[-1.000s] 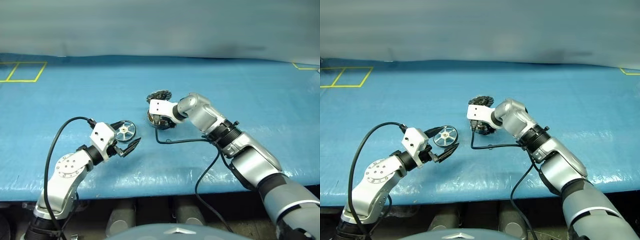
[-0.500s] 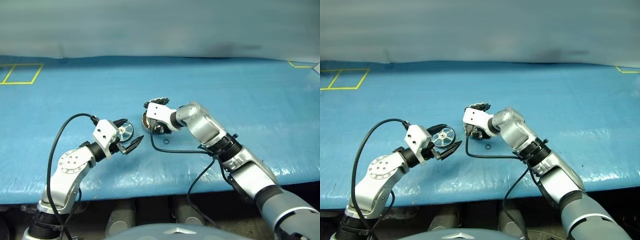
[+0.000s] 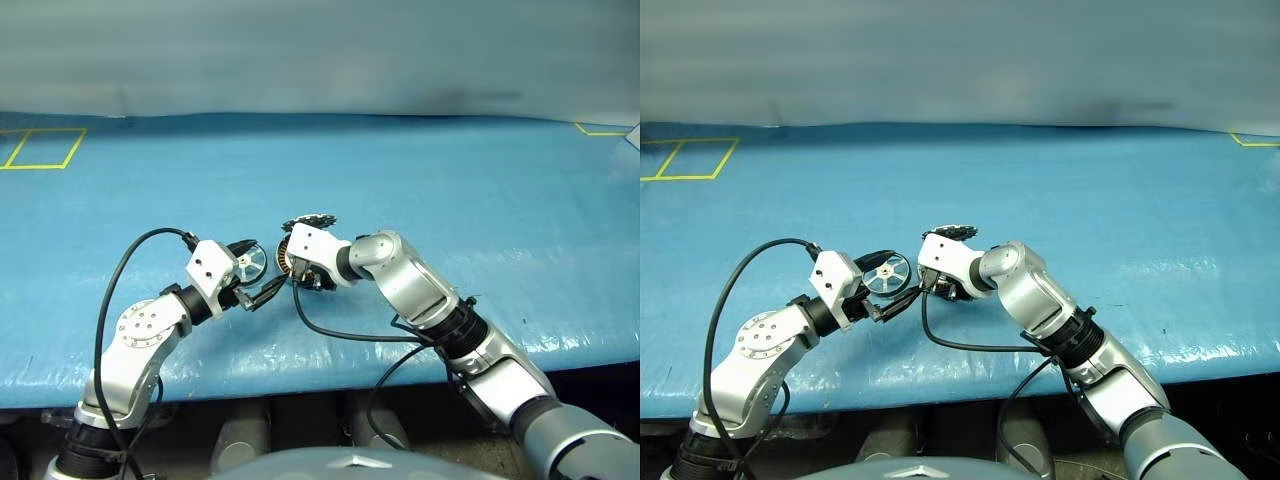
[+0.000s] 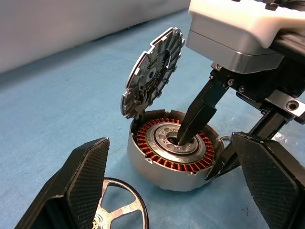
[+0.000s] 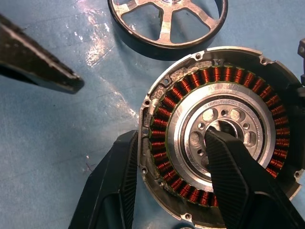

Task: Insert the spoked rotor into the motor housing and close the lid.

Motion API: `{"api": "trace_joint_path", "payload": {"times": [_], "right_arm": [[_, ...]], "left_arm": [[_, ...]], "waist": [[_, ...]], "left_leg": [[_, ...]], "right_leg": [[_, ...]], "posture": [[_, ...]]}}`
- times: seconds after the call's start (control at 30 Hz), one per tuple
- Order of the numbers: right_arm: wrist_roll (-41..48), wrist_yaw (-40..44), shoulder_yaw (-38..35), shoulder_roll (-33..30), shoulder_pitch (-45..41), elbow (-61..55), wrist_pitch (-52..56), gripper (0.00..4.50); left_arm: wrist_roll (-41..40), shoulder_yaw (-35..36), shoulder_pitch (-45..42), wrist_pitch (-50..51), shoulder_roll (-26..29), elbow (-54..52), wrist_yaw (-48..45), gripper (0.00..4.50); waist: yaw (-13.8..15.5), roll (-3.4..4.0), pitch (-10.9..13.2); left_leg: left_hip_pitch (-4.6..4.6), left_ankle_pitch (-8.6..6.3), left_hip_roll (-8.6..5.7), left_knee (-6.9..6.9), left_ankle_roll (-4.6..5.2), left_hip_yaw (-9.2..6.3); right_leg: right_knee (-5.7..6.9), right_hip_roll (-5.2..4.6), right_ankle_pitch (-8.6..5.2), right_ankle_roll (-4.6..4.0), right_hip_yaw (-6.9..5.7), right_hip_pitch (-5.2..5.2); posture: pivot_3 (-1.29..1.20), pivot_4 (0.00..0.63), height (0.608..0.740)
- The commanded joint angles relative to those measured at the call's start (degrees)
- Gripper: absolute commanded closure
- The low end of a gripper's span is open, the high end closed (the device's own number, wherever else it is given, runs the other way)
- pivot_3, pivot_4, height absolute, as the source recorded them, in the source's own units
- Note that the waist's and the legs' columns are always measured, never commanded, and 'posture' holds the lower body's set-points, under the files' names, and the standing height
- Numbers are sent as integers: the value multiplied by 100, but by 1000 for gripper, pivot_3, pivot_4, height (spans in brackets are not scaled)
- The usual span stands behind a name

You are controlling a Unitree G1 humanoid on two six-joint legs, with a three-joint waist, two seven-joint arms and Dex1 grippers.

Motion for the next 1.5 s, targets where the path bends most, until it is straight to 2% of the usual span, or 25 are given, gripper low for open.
{"api": "trace_joint_path", "payload": {"times": [0.03,0.43,0.67,0.97,1.13,1.23,1.37,1.5], "right_arm": [[241,119,219,-42,129,-178,155,2652],[579,89,320,-235,258,-713,534,2652],[699,-169,171,-207,213,-820,616,435],[1115,-280,-118,-380,-60,-1396,871,435],[1395,-493,-680,-535,-2,-1913,1043,435],[1927,-408,-1418,-567,513,-2354,873,435],[2562,-288,-2373,-734,1690,-2868,368,435],[2810,-398,-2899,-878,2780,-3047,-230,435]], "left_arm": [[-75,58,-4,-8,-22,-149,4,0],[-80,26,12,-17,-109,-116,-14,0],[-79,-3,-49,3,-114,-75,-47,0],[-69,-2,-55,0,-104,-73,-86,0],[-69,12,-48,1,-98,-93,-103,0],[-44,29,-14,-80,-111,-119,-111,0],[-65,122,111,-155,-77,-160,-141,0],[-95,192,223,-189,-42,-194,-173,0]], "waist": [[0,0,0],[3,-1,-1],[12,-1,-1],[15,-1,0],[24,0,1],[59,-2,0],[113,-3,1],[116,-4,4]], "left_leg": [[0,0,0,0,0,0],[0,0,0,-1,0,0],[-2,0,0,-1,0,-1],[-17,0,-1,1,0,-2],[-24,0,-1,0,0,-9],[-27,0,-1,1,0,-11],[-33,-1,-3,-2,0,-13],[-34,-1,-6,2,0,-9]], "right_leg": [[0,0,0,0,0,0],[-2,-1,-2,-1,-1,0],[-3,-2,-2,-1,-1,-1],[-3,-2,-2,-1,-2,-14],[-4,-2,-2,-1,-9,-17],[-7,-3,-2,-1,-11,-17],[-15,-6,-6,5,-13,-17],[-15,-12,-7,7,-12,-16]], "posture": [[0,150,740],[0,150,740],[0,150,740],[0,150,740],[0,150,740],[0,150,740],[0,150,740],[0,150,740]]}}
